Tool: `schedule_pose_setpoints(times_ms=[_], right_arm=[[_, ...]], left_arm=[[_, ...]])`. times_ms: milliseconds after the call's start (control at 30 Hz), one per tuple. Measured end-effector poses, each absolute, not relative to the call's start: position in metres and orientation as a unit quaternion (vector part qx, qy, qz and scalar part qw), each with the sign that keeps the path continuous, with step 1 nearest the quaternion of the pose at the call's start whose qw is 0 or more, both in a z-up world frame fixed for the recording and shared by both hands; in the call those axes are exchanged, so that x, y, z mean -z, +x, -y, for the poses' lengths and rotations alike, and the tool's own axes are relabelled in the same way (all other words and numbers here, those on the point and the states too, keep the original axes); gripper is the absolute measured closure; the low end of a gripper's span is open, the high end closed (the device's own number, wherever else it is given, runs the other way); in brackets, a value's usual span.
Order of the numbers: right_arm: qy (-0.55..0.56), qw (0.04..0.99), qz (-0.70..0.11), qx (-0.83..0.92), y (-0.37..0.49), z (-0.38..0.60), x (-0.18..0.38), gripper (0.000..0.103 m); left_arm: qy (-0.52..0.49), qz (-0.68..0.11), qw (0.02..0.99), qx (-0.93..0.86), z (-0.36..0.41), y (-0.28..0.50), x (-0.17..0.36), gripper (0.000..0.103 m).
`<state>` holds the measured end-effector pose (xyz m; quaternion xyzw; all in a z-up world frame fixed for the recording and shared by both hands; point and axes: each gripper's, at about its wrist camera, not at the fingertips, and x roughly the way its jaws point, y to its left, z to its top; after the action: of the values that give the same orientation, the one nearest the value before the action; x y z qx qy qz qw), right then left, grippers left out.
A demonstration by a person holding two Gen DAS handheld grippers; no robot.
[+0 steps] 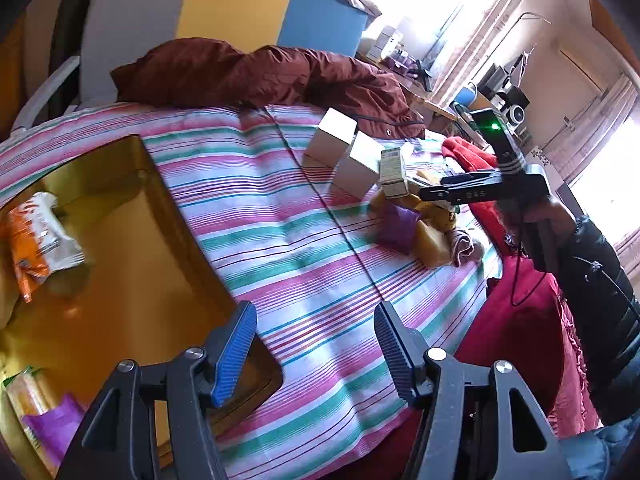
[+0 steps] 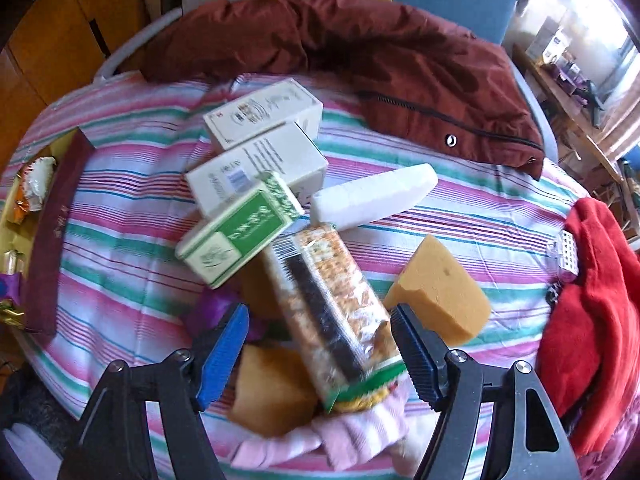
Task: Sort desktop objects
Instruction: 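Grasp the cracker pack with the right tool while the left tool grasps the small green-label box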
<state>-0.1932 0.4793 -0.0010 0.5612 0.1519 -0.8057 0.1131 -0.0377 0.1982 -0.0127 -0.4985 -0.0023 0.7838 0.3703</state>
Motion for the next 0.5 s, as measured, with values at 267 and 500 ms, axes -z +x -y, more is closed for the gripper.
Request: schedule_pose_setpoints(times_ms=[267, 500], right_arm=[[0.569, 0.136, -0.135, 0.8, -0.203, -0.485, 0.014, 0.03], [0.549, 0.162, -0.144, 0.807, -0.192, -0.486, 0.012, 0.05]], left_arm=[[-0.507, -0.01, 0.393, -0.767, -0.239, -0.049, 0.015, 0.041], [-0.51, -0.008, 0.418, -0.752, -0.282, -0.062, 0.015, 0.041]])
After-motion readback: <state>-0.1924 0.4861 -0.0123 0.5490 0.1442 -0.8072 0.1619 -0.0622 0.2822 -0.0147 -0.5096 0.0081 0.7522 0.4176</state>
